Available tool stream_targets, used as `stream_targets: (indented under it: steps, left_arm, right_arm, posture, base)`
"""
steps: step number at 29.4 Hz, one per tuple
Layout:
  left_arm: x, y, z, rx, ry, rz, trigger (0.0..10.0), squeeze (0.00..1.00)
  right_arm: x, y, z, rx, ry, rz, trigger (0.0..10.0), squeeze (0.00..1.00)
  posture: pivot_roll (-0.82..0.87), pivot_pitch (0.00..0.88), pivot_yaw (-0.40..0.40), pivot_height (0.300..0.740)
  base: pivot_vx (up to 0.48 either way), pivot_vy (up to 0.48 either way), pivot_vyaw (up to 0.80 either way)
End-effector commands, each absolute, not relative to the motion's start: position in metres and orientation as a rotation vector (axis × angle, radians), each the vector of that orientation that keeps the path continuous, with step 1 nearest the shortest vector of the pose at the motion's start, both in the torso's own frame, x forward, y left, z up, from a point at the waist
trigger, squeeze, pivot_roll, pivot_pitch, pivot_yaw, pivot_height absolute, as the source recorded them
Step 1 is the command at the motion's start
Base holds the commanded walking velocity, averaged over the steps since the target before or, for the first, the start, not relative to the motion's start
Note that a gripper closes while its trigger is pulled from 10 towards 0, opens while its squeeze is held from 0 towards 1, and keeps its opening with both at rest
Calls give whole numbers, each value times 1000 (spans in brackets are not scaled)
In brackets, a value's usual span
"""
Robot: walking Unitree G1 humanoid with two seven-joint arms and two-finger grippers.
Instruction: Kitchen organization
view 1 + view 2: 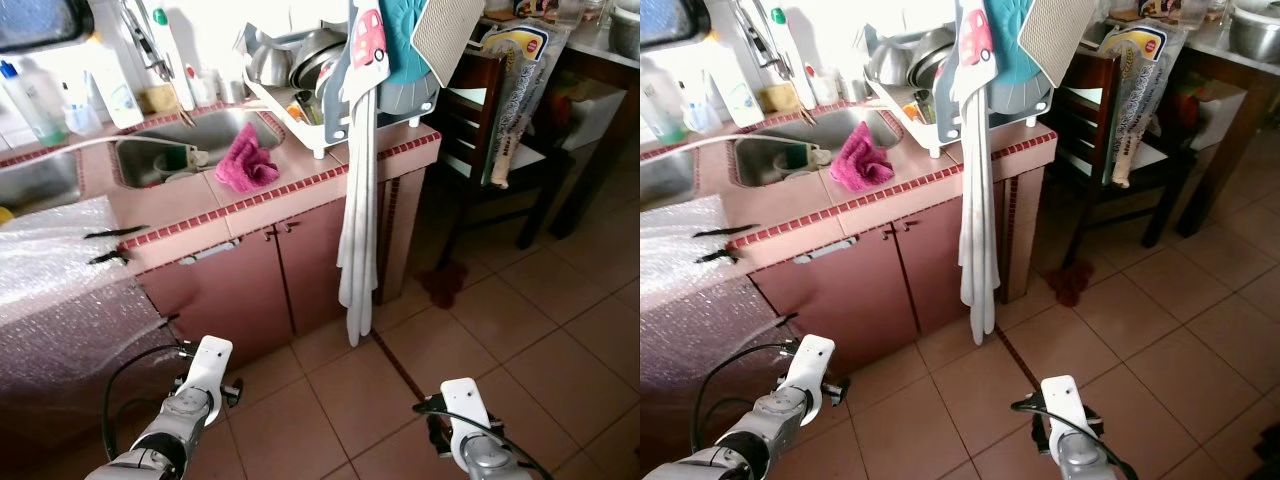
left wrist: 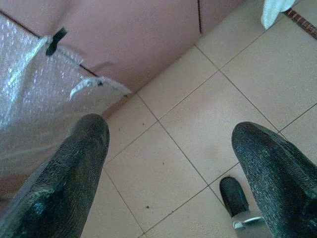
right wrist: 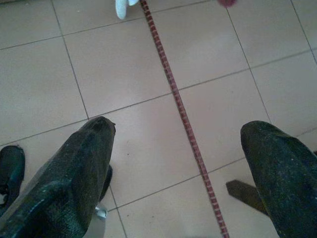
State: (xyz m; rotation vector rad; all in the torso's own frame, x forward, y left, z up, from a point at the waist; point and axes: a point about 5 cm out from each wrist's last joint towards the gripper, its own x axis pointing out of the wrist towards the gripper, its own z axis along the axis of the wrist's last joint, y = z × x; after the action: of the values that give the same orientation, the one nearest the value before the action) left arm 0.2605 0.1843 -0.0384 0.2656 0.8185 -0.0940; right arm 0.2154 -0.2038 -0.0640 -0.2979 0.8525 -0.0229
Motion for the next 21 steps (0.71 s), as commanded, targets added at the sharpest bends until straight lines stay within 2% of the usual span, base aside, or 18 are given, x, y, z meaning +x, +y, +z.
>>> stream_targets:
  steps: [1, 21]
  left_arm:
    - [258, 189, -40, 278, 835, -77, 10000, 0]
    - [245, 199, -47, 246, 859, -29, 10000, 0]
  right_arm:
    - [219, -202, -62, -302, 840, -13, 10000, 0]
    - [188, -209, -78, -384, 939, 47, 10000, 0]
  posture:
    - [-30, 0, 59, 740]
    - [-23, 0, 46, 740]
  base:
    - [0, 0, 0]
    - [0, 0, 0]
